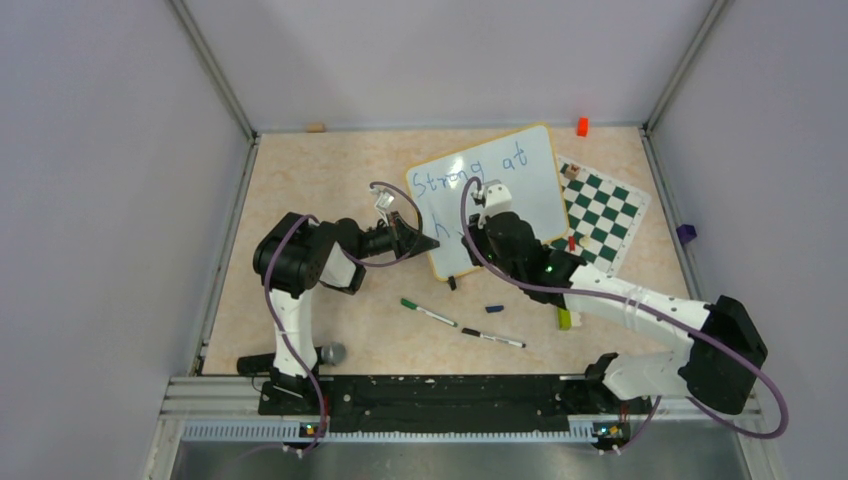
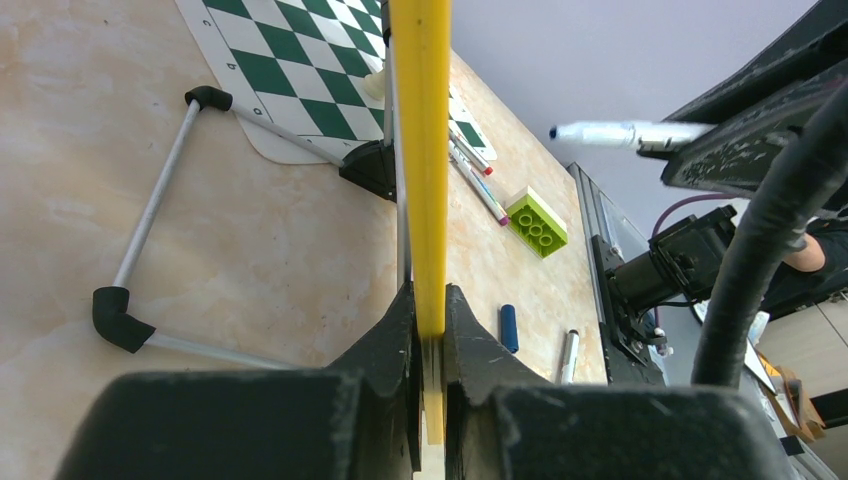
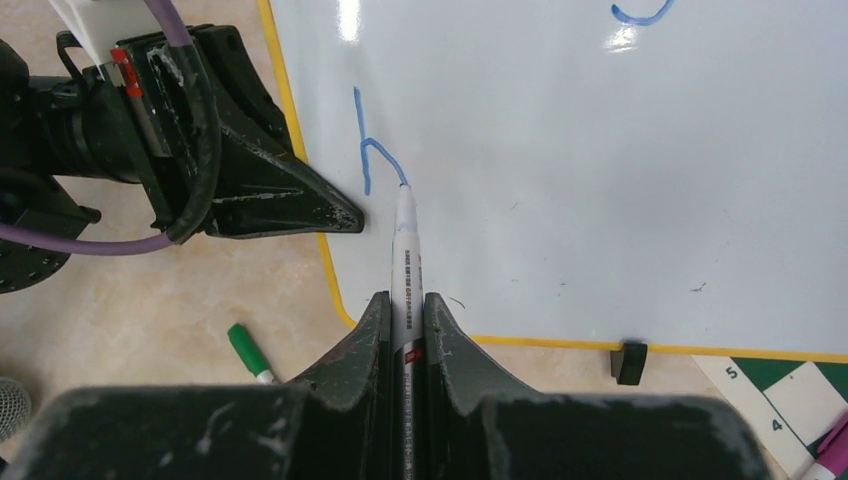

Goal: Write a sentence on the whiteboard

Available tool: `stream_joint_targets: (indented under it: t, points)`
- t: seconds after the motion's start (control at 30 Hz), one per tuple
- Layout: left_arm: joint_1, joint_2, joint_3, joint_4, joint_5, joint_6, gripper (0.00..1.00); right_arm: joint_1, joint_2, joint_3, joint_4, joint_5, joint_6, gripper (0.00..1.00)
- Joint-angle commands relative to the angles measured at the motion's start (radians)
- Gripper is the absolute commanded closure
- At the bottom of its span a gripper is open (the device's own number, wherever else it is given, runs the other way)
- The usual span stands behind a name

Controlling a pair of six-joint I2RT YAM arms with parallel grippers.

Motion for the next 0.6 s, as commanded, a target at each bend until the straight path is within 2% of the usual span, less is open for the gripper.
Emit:
stream_joint_targets:
  t: [0.0,0.43,0.57]
  points:
    - [-0.041,-0.006,-0.003,0.052,0.078,0.070,1.00,0.024,-0.005,-0.006,0.045,0.033,-0.005,1.00]
    - [-0.039,-0.014,-0.003,0.052,0.077,0.077,1.00,0.032,0.113,0.145,-0.112,0.087,0.002,1.00]
    - [-0.040,-0.022,-0.003,0.052,0.081,0.081,1.00,0.030,0.140,0.149,-0.081,0.083,-0.007,1.00]
